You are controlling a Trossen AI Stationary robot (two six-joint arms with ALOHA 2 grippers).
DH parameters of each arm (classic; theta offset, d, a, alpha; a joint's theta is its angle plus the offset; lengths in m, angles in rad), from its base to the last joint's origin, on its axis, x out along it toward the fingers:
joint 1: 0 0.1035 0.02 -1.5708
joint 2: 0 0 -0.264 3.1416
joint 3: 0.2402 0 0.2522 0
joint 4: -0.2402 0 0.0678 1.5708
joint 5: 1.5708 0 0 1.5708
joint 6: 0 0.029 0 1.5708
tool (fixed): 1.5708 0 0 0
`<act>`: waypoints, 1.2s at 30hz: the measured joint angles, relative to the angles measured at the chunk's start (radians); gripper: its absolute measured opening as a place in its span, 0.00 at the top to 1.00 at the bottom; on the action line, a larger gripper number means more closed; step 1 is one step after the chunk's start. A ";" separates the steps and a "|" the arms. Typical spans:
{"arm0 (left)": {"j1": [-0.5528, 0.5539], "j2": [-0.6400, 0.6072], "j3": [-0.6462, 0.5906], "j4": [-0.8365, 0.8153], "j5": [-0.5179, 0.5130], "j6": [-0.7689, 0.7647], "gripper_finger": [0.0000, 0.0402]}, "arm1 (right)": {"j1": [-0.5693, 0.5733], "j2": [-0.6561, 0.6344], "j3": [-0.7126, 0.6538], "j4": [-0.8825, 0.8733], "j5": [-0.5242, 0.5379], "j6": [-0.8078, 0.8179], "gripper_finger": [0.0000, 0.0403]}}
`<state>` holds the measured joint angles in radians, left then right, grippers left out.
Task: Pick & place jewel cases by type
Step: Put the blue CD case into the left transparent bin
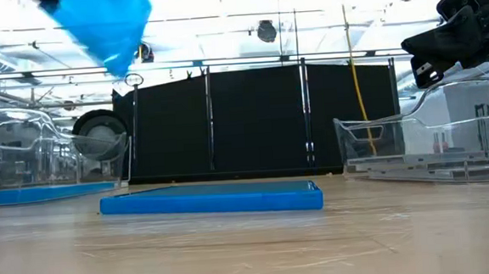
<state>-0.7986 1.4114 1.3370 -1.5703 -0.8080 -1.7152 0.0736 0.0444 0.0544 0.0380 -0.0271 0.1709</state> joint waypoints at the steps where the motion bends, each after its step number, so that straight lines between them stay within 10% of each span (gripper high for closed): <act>1: 0.000 -0.040 -0.029 0.000 0.053 -0.049 0.92 | 0.000 0.000 0.000 0.000 0.000 0.000 1.00; 17: -0.010 -0.332 -0.291 0.000 0.684 -0.343 0.92 | 0.000 0.000 0.000 0.000 0.000 0.000 1.00; 36: 0.126 -0.332 -0.396 0.062 0.806 -0.245 0.80 | 0.000 0.000 0.000 0.000 0.000 0.000 1.00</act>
<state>-0.6731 1.0798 0.9413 -1.5081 -0.0022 -1.9603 0.0738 0.0444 0.0542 0.0380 -0.0271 0.1711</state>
